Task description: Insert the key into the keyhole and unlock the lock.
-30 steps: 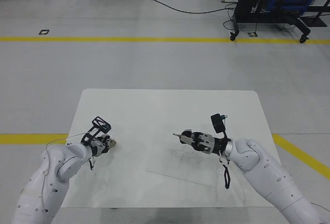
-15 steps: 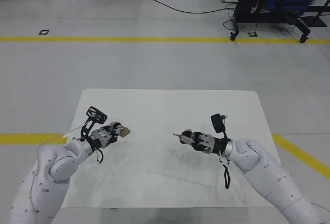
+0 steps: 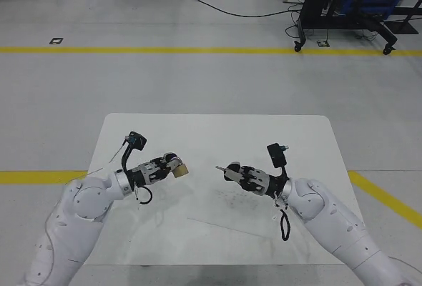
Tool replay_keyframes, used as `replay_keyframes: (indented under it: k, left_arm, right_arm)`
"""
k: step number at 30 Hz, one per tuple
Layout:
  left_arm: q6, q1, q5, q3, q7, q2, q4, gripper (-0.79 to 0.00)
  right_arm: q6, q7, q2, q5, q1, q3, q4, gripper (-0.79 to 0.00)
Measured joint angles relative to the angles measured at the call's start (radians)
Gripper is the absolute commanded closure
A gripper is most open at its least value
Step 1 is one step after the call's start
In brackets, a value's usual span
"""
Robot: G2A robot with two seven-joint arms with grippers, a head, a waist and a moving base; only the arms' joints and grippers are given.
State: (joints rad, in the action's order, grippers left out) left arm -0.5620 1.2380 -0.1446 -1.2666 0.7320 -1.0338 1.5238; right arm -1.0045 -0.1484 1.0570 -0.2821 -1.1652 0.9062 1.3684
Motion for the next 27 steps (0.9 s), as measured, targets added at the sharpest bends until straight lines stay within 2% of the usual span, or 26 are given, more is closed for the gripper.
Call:
replay_keyframes:
  k: [2, 4, 13, 15, 19, 22, 27]
  left_arm:
    - [0.008, -0.069, 0.169, 0.038, 0.086, -0.008, -0.067, 0.000]
    - [0.010, -0.126, 0.248, 0.059, 0.141, -0.012, -0.117, 0.000]
    - [0.023, -0.125, 0.219, 0.063, 0.133, -0.013, -0.121, 0.000]
    - [0.093, -0.117, 0.237, 0.078, 0.129, -0.016, -0.122, 0.000]
    - [0.315, -0.143, 0.371, 0.113, 0.219, -0.025, -0.131, 0.000]
    - [0.414, -0.169, 0.464, 0.128, 0.266, -0.032, -0.157, 0.000]
    - [0.461, -0.200, 0.532, 0.130, 0.269, -0.039, -0.201, 0.000]
  right_arm:
    - [0.003, 0.003, 0.015, 0.012, 0.026, -0.032, -0.022, 0.000]
    - [0.003, 0.003, 0.028, 0.031, 0.047, -0.058, -0.036, 0.000]
    - [0.002, 0.001, 0.032, 0.039, 0.054, -0.065, -0.039, 0.000]
    - [0.003, 0.002, 0.032, 0.039, 0.054, -0.065, -0.039, 0.000]
    - [0.036, 0.002, 0.041, 0.063, 0.039, -0.084, -0.001, 0.000]
    - [0.041, -0.003, 0.051, 0.086, 0.038, -0.105, 0.005, 0.000]
    - [0.032, 0.017, 0.069, 0.152, 0.029, -0.135, 0.010, 0.000]
